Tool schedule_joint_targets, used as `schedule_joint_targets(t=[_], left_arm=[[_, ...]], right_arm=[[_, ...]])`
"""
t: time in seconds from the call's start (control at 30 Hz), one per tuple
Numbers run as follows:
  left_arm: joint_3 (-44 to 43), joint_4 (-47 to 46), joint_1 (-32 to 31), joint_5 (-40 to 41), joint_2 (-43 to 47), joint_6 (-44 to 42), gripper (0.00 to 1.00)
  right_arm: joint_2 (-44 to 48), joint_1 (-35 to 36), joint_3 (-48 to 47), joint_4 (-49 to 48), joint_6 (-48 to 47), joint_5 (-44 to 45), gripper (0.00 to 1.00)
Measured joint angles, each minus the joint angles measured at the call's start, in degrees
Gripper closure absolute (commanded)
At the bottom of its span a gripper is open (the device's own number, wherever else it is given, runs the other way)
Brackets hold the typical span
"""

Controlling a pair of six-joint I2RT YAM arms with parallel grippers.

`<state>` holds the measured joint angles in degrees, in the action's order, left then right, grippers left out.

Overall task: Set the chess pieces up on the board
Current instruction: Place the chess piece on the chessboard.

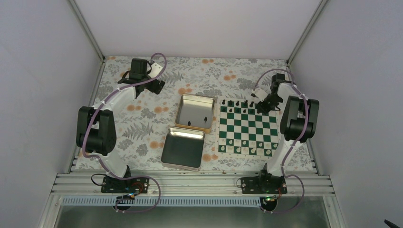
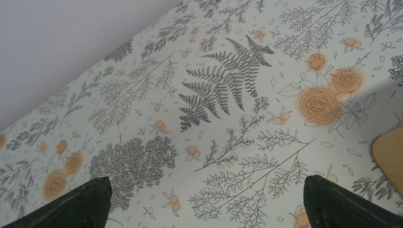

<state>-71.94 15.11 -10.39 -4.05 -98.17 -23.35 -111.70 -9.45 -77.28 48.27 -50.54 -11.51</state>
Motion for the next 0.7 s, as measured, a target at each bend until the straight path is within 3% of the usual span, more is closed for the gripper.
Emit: schedule_joint_targets(t=[0.3, 0.7], left_arm=[[-0.07, 0.0, 0.0, -0.02, -0.24, 0.0, 0.0], [-0.17, 0.0, 0.0, -0.04, -1.01, -0.02, 0.0]], right_arm=[[-1.2, -0.02, -0.92, 0.72, -0.26, 0.04, 0.8], [4.02, 0.92, -5.92, 7.23, -0.37, -0.17, 0.73]])
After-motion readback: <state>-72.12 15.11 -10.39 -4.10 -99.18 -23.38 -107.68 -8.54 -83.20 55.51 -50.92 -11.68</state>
